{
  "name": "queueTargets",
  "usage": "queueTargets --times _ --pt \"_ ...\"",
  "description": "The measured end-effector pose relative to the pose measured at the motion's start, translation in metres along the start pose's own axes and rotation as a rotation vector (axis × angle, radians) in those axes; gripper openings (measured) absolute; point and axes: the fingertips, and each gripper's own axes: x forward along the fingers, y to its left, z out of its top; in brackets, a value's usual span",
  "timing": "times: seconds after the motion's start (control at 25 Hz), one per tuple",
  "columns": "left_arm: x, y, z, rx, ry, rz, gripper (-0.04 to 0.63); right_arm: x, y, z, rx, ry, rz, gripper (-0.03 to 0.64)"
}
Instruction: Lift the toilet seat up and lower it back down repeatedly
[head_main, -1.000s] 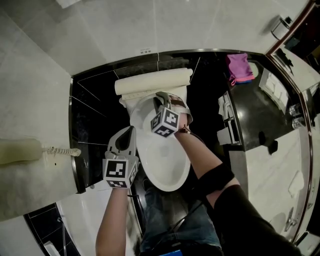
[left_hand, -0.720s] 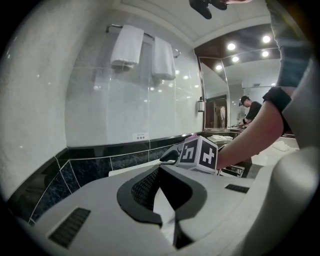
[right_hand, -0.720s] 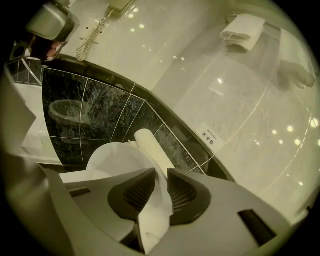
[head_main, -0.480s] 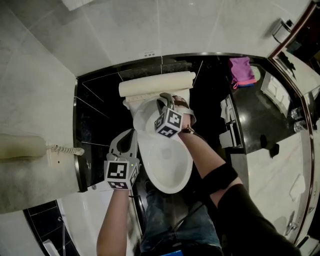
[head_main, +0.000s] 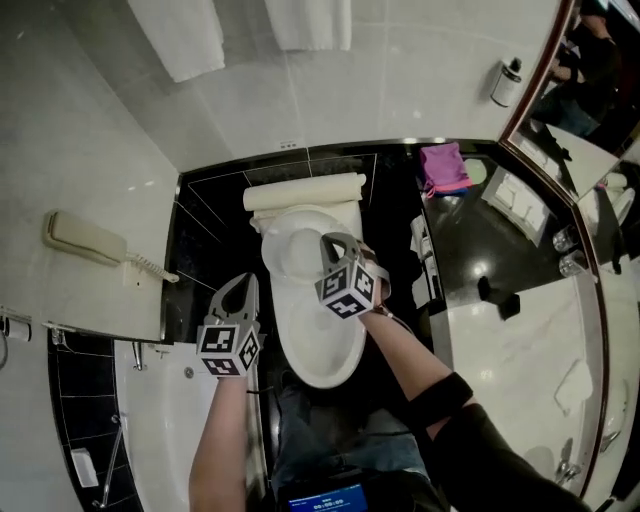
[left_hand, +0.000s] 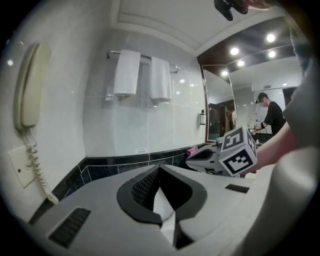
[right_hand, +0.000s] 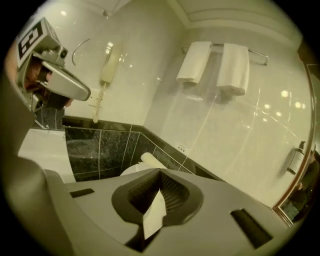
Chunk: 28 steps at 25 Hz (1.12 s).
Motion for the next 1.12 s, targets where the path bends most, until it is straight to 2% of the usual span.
queueTargets --times 0.24,0.4,0.52,0.76,1.12 --pt "-0.072 -0.054 0.022 -0.028 -0.009 0.025 0.002 -0.122 0.017 0.022 0.071 -0.076 0.046 0.019" --pt "-0.116 -0.074 0.029 -0.007 -0.014 0.001 0.002 -0.185 0.042 0.016 0.18 -0.08 0.051 0.02" --pt "-0.146 -0.083 0.031 0.002 -0.036 -0.028 0.002 -0.227 0.059 0.013 0.199 -0.075 0.023 0.018" --pt "-0.202 -0.107 0.011 0.058 -0.057 -0.109 0.002 -0.289 0.1 -0.007 0.235 -0.049 -0.043 0.02" --pt "-0.277 -0.12 -0.035 0.029 -0.046 -0.135 0.002 -0.361 0.158 -0.022 0.316 -0.023 -0.069 0.02"
